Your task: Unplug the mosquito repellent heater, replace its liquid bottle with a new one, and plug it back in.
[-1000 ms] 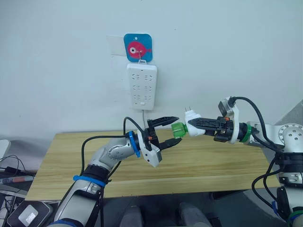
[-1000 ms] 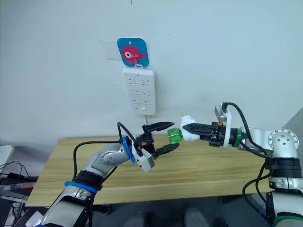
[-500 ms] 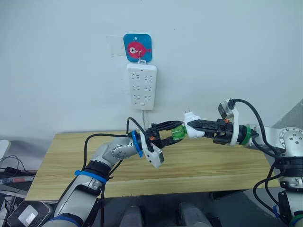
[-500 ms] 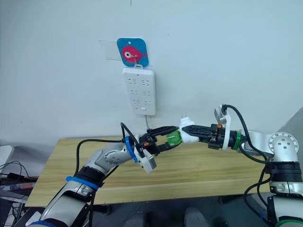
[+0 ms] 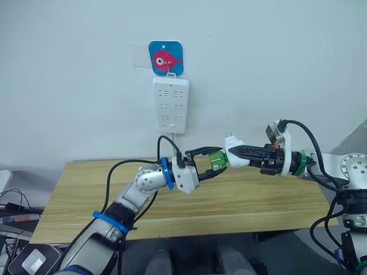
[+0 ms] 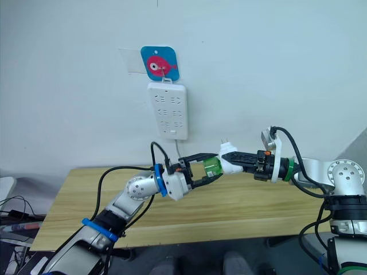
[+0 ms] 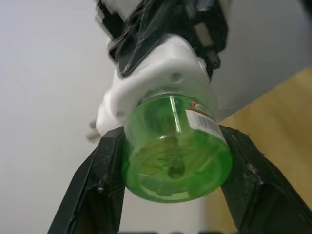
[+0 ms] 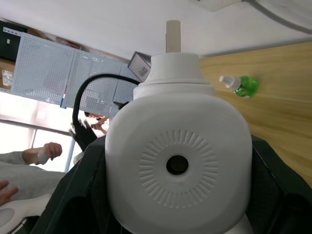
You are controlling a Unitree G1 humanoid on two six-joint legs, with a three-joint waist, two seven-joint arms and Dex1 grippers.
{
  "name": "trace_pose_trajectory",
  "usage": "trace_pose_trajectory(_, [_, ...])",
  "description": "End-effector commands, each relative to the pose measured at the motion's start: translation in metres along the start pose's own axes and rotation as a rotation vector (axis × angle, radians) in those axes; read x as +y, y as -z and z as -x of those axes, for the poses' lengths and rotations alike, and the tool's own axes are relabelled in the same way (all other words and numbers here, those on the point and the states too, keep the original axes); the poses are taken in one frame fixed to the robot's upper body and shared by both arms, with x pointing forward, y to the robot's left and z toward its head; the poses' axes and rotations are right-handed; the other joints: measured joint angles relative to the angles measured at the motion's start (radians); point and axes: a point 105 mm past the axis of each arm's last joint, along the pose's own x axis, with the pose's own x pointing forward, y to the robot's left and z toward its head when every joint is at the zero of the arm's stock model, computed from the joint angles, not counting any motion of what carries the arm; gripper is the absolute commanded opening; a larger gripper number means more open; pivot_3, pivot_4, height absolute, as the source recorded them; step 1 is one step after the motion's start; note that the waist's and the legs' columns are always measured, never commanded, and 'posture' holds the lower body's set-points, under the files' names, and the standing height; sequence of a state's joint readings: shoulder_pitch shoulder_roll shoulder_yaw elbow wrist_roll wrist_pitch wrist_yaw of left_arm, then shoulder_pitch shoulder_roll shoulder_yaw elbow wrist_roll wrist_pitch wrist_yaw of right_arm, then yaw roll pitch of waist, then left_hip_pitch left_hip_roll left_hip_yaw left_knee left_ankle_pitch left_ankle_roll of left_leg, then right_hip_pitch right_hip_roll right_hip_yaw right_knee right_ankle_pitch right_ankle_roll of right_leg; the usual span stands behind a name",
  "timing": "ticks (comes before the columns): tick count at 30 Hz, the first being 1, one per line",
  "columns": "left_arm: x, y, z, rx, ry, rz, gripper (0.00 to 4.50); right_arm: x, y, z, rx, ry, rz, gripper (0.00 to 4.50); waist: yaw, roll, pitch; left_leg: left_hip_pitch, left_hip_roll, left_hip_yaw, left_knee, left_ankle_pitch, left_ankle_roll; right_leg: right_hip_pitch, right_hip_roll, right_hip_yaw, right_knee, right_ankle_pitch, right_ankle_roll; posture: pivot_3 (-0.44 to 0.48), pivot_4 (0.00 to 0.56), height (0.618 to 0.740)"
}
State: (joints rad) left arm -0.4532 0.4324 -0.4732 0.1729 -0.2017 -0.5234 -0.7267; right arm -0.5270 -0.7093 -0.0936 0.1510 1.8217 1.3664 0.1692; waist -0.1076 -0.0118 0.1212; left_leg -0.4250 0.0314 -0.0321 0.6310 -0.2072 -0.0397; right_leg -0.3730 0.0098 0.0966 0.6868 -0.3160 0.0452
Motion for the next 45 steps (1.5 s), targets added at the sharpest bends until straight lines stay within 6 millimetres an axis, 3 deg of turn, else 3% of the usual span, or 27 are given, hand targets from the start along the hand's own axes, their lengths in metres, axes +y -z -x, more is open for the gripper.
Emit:
trace_pose_trajectory(1, [0.013,-0.023,0.002,-0.064,0.029,0.628,2.29,0.015,0.001,0.005,0.041,-0.041,0.063,2.99,-0.006,0.000,0.000,0.000,0.000,-0.001,0.000,0.000,0.000,0.000,0.000,0.000,0.000,0.000,0.000,-0.093,0.100,0.740])
trace_pose_trajectory(3, [0.006,-0.031,0.011,-0.073,0.137,0.976,2.29,0.017,0.004,0.006,0.066,-0.053,0.072,2.99,-0.010,0.000,0.000,0.000,0.000,-0.003,0.001,0.000,0.000,0.000,0.001,-0.001,0.002,-0.001,0.000,-0.092,0.100,0.740])
trace_pose_trajectory(5, [0.004,-0.035,0.019,-0.073,0.200,1.189,2.29,0.019,0.007,0.006,0.084,-0.067,0.078,2.99,-0.016,0.000,0.000,0.002,0.001,-0.006,0.001,0.000,0.000,0.000,0.003,-0.003,0.004,-0.001,-0.001,-0.089,0.100,0.740])
trace_pose_trajectory(11, [0.009,-0.026,0.027,-0.081,0.201,1.471,2.29,0.015,0.006,0.003,0.090,-0.040,0.096,2.99,-0.026,0.000,0.000,0.006,0.001,-0.006,0.002,0.000,0.000,0.003,0.004,-0.002,0.007,-0.004,0.003,-0.092,0.102,0.740])
trace_pose_trajectory(22, [-0.003,-0.012,0.045,0.010,0.159,1.514,2.29,0.004,-0.018,0.014,-0.040,0.039,0.080,2.99,-0.027,-0.001,0.000,0.006,0.001,-0.005,0.002,0.000,0.000,0.003,0.004,0.000,0.006,-0.004,0.002,-0.098,0.104,0.740])
trace_pose_trajectory(38, [-0.003,-0.006,0.042,0.012,0.102,1.444,2.29,0.013,-0.012,0.005,0.000,-0.018,0.078,2.99,-0.020,-0.001,0.000,0.006,0.001,-0.004,0.001,0.000,0.000,0.003,0.004,0.000,0.006,-0.004,0.002,-0.080,0.096,0.740])
trace_pose_trajectory(45, [0.001,-0.007,0.041,-0.017,0.099,1.447,4.46,0.015,-0.009,0.001,-0.002,-0.037,0.068,2.99,-0.014,-0.001,0.000,0.005,0.001,-0.003,0.001,0.000,0.000,0.002,0.004,0.000,0.005,-0.005,0.002,-0.081,0.089,0.740])
